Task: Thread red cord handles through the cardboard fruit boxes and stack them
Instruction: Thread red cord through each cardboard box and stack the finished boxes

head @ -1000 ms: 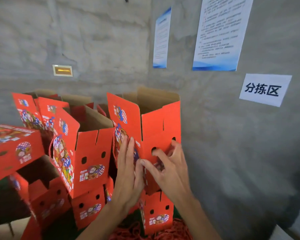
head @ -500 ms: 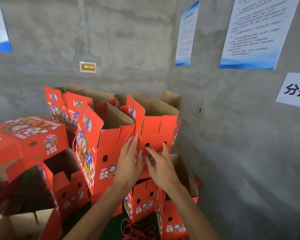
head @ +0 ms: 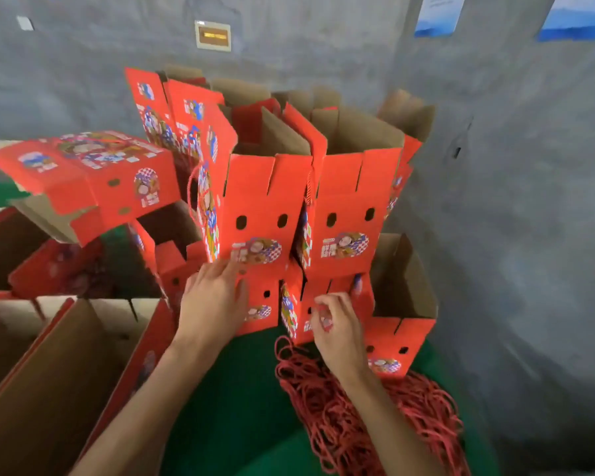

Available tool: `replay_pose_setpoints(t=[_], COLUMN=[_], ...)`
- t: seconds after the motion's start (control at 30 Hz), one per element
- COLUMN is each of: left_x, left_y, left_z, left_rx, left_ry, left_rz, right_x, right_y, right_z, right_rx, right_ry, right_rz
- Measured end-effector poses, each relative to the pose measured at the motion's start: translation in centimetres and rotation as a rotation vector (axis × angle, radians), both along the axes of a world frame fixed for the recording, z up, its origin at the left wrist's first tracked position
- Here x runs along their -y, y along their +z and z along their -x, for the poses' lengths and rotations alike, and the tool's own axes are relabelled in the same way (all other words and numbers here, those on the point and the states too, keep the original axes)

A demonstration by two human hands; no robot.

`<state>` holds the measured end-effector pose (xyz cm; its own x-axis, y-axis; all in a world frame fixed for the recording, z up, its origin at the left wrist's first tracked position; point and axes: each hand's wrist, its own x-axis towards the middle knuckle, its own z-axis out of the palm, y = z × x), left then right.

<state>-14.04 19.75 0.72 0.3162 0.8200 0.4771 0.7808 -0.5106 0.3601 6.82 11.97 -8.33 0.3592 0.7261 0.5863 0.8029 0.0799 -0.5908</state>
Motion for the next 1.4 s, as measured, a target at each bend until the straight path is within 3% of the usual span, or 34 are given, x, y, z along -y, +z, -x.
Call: replay_pose_setpoints(t=[0.13,0.23,0.33,0.43,0.57,0.8,0.9,1.1,1.23,1.4], left_x=[1.2,1.8,2.4,3.1,2.9,2.3,2.4,3.2,4.4,4.5], left_y=[-2.3,-3.9,-4.7,-4.7,-4.5,-4.1,-3.6,-3.5,-4.1,-4.5], left_z=[2.6,4.7,6.7,8.0,9.0,9.1,8.3,5.7,4.4,4.5], left_rx=[-0.14,-0.343,-0.446,-0.372,-0.298,-0.363,-0.346,-0.238,-0.269,-0.239], left_ry=[0.086,0.211,0.305,0.289,0.259,0.264,0.191,0.128,0.046,-0.01], left_rz=[0.044,0.242,0.459,0.437,0.362,0.557,0.65,0.703,0.727,0.758], right_x=[0.8,1.3,2.7,4.6,4.8,4.4,3.6,1.1,1.3,2.1], right_y=[-5.2,-8.6,-12.9,-16.4,-17.5,-16.2,-13.8,-5.6,-3.7,-7.9], right_z=[2.1,2.8,2.7,3.1,4.0,4.4,5.3,6.7,6.1,5.0], right_rx=[-0.091,-0.194,-0.078,0.037,0.124,0.179,-0.09,-0.864,-0.961,-1.153], right_ry=[0.056,0.098,0.144,0.136,0.088,0.078,0.133,0.315,0.427,0.204], right_rz=[0.188,0.391,0.692,0.893,0.854,0.709,0.578,0.448,0.368,0.52])
